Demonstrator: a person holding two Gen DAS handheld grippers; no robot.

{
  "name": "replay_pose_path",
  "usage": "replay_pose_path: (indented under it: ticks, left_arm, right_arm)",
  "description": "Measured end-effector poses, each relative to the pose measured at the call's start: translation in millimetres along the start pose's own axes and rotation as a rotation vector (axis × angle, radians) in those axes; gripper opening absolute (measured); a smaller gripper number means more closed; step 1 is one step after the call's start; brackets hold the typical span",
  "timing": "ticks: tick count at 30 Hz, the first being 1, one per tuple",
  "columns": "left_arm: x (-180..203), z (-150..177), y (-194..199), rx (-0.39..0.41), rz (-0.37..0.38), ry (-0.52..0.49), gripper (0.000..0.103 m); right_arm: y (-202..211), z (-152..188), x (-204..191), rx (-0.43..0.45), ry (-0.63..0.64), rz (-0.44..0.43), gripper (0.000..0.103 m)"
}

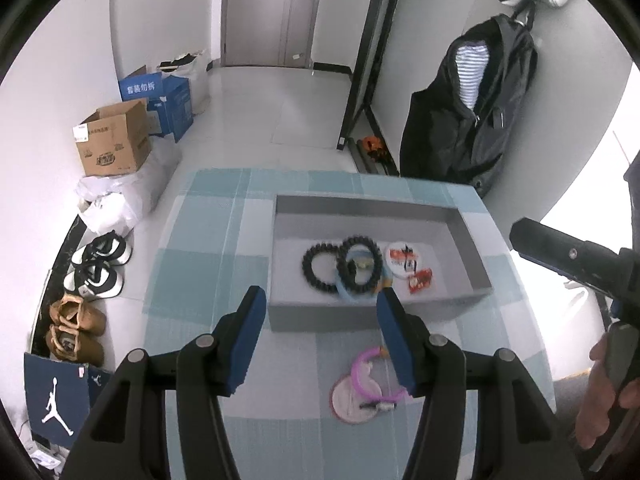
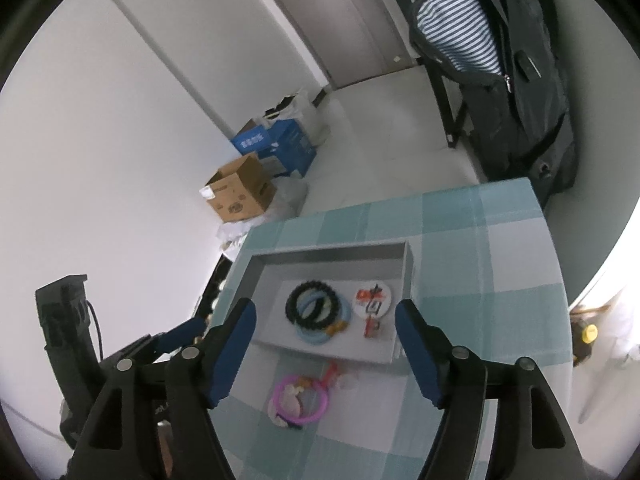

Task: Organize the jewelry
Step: 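Withdraw both open grippers from the box toward the remaining jewelry, then grasp the pink ring bracelet with the right gripper and lift it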

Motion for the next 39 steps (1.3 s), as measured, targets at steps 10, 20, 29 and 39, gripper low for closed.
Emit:
replay_pose_path:
  ticks: [10, 20, 29, 39]
  left_arm:
    - [-1.1, 44.2, 4.3, -0.064, 0.03, 0.08, 0.065]
    - [-13.9, 60.4, -0.3, -0.122, 0.025, 0.072, 0.065]
    - [-38.1, 63.4, 3.0, -0.131, -0.028, 0.136, 0.065]
    - [-57.3, 67.9, 0.8, -0.146, -0.038, 0.189, 0.066]
  right_arm:
    - [-0.7, 34.0, -2.2, -0.047, 0.021, 0.024, 0.078]
    - [-18.4, 69.9, -11.7, -0.14, 0.059, 0.045, 0.08]
    - [-50.0, 91.5, -27.6, -0.22, 0.087, 0.056, 0.08]
    - [-72.7, 96.1, -42.7, -0.235, 0.128, 0.086, 0.08]
Point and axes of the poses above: each gripper's, at about its wrist camera, not at the fingertips, and y roughly against the way its jaws point, x to its right, z to its underside, the point moved 5 cm from there along -y, roughly the way its jaws point, and after that the axes turned 2 degrees about z, right-handed, at the moved point
